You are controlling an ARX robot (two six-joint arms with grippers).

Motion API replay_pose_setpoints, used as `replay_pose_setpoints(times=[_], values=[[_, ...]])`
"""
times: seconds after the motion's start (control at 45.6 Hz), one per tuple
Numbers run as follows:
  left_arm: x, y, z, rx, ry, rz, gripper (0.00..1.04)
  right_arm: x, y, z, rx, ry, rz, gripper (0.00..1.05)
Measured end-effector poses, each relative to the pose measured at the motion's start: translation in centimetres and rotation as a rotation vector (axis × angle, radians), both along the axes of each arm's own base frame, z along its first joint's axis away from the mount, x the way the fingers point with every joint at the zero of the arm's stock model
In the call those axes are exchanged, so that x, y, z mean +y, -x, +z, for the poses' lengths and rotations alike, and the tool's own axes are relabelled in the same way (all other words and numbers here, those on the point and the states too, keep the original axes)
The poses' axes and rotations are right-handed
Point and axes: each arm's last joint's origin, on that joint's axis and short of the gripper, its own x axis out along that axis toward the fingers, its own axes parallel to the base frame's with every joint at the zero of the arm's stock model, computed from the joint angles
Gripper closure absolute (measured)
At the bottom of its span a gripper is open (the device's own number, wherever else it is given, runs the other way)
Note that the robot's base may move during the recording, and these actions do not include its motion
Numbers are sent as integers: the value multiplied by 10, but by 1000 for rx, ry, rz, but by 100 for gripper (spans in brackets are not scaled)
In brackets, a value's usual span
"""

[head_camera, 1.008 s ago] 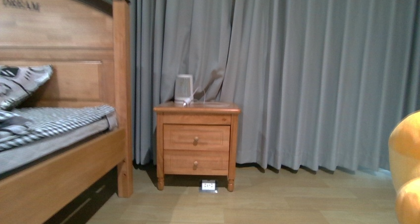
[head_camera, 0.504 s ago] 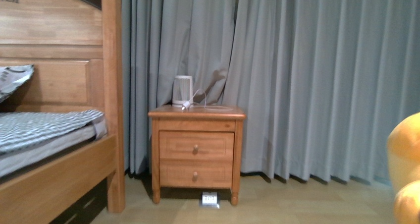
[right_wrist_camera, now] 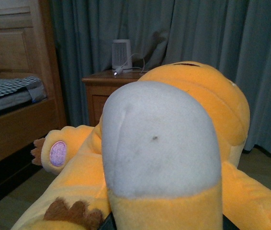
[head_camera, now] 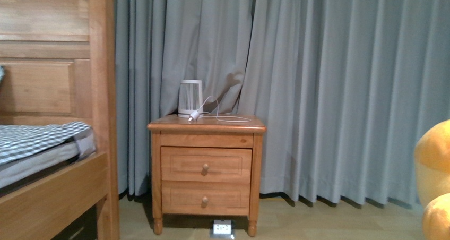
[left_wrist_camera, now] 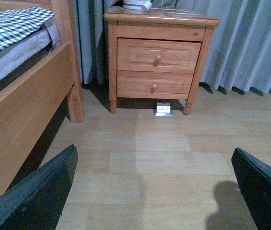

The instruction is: Put away toys

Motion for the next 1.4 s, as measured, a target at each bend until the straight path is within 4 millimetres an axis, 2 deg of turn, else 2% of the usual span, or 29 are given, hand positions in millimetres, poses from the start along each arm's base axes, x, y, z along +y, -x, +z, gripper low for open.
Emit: replay_pose_setpoints(times=[1.403], values=[[0,0,0,-1,0,2,6,0,0,0,-1,1,-5,96]])
